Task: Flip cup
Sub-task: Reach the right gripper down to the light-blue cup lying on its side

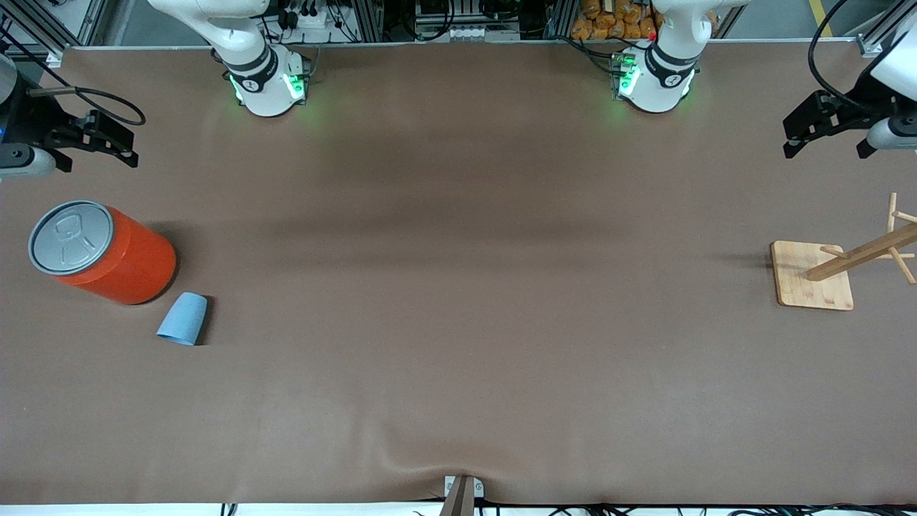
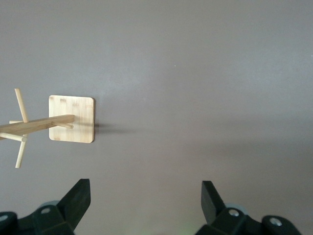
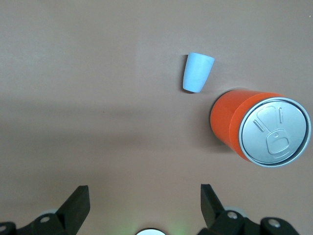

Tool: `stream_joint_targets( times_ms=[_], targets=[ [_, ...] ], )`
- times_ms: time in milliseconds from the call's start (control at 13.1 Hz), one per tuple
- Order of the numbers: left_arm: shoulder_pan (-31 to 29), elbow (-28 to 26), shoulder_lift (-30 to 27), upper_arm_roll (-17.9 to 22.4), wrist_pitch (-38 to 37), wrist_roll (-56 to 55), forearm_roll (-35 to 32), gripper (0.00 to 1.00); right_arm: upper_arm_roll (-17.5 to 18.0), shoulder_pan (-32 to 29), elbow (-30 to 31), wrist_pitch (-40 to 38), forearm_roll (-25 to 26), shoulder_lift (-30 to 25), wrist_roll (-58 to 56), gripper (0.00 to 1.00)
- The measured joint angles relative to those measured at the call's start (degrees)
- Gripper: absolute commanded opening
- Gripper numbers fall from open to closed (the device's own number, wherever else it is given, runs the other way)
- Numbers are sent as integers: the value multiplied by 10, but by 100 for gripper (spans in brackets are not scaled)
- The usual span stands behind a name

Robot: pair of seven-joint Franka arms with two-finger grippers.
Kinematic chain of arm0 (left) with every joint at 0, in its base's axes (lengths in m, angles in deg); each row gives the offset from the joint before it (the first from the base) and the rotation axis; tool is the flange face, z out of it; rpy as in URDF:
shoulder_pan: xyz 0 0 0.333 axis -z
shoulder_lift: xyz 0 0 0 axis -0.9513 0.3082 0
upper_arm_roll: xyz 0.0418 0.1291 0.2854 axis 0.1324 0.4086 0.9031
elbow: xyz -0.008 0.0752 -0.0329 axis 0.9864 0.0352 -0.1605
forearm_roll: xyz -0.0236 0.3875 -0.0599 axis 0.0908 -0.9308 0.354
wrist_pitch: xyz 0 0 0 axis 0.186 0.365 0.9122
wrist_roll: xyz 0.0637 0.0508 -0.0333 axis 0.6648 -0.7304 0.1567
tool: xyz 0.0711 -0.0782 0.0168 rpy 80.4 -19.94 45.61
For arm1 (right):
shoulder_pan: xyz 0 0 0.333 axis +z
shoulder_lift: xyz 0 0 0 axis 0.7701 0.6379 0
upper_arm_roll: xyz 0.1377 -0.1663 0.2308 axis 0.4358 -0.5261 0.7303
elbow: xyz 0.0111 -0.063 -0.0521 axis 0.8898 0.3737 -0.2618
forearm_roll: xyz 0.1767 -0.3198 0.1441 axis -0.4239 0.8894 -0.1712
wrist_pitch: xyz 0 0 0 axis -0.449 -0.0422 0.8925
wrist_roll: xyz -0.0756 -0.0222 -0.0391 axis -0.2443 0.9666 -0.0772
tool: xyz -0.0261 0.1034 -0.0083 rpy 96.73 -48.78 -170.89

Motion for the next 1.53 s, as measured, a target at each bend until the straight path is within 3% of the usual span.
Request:
stream_joint_targets(
  times_ms=[458,687,1145,1527],
  targets=[
    [-3,3,2,0,-3,0,10,100,-7,-9,-29,1,0,33,0,100],
    [-3,3,4,-1,-6,0,10,100,-9,-33,-27,16,0,78,-1,100],
    [-3,3,10,-2,-7,0,10,100,-12,-70,30,174,3,184,-6,100],
    [-3,4,16,-2,-7,0,10,100,-13,-72,57,312,43,273,-6,100]
  ],
)
